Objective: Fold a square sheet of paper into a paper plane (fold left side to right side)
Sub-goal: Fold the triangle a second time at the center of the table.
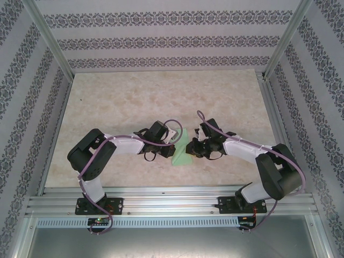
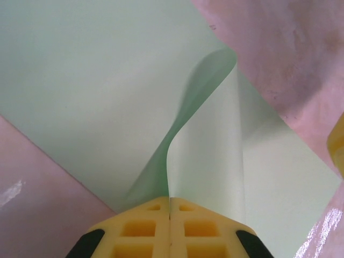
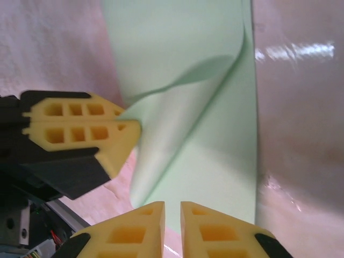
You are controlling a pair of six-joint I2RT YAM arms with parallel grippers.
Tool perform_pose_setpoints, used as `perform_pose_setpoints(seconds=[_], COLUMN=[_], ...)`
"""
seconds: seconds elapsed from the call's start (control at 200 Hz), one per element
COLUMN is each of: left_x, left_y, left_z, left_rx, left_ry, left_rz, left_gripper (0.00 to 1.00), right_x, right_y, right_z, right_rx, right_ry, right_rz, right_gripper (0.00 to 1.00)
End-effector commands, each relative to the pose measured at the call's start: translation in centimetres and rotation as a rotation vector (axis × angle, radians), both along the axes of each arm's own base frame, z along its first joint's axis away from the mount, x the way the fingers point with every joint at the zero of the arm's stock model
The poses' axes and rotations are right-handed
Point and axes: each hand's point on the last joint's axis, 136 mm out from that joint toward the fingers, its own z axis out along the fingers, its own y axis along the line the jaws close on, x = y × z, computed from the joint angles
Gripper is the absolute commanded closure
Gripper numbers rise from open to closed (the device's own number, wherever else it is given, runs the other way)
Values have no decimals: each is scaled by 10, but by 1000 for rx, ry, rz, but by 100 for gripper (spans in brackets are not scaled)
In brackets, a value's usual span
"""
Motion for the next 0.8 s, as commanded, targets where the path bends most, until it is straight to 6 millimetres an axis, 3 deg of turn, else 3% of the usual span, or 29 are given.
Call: perform_pose_setpoints(seconds=[0.0,0.42,0.794], left_x=[0,-1,1], left_y=[7,4,-2], left_z=[-7,-8,-5], left_rx=[9,1,-25], left_ry=[6,9,6], left_rz=[1,-4,-13], left_gripper=[93,93,92], right_x=[15,36,32], right_y=[12,43,35], right_z=[9,5,-19], right_rx=[34,83,18], right_ry=[-37,-38,12], right_rz=[-25,-49,-94], right_gripper=[86,90,91])
